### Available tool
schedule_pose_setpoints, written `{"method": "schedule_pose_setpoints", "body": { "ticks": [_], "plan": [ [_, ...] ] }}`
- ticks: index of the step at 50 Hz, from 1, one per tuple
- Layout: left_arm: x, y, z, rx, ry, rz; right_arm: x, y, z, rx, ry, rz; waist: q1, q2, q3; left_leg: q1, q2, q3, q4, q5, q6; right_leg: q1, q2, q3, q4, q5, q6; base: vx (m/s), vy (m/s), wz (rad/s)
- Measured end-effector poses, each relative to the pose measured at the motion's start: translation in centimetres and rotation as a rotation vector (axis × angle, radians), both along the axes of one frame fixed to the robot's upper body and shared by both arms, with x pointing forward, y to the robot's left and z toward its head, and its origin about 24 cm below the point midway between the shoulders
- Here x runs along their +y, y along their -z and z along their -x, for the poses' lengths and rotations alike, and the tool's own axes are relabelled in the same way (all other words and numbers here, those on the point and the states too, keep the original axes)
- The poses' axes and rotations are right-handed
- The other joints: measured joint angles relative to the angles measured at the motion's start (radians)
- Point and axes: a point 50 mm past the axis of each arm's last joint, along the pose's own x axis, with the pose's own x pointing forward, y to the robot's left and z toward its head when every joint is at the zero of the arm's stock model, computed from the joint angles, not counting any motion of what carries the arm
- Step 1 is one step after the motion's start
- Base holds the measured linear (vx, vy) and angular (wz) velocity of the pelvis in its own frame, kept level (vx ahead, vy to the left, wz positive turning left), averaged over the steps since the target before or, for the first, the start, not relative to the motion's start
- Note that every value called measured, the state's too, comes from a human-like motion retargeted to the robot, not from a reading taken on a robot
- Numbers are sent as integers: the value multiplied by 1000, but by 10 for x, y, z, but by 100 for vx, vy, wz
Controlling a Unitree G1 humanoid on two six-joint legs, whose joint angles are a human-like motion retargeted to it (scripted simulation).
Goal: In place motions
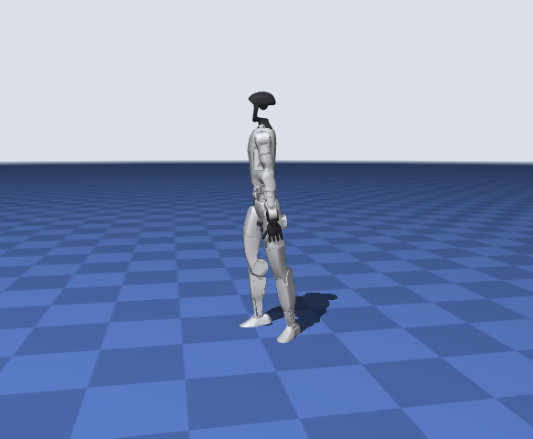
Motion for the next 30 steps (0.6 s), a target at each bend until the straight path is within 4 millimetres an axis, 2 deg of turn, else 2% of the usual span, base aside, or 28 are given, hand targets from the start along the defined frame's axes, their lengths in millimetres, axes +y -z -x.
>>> {"method": "schedule_pose_setpoints", "body": {
  "ticks": [10,20,30],
  "plan": [
    [7,-2,7,44,-25,-34,6,1,14,19,36,-23,91,-57,6,-36,-43,-185,12,29,36,87,-62,-173,-4,-43,1,24,-40,95],
    [7,-3,9,61,-3,-35,10,2,12,0,30,-40,155,-104,21,-37,-78,-295,6,54,55,162,-92,-285,-16,-65,9,21,-16,59],
    [4,-3,11,67,14,-27,16,3,5,-32,23,-66,169,-123,24,-18,-97,-338,-5,52,67,193,-95,-331,-19,-75,12,7,-5,21]
  ]
}}
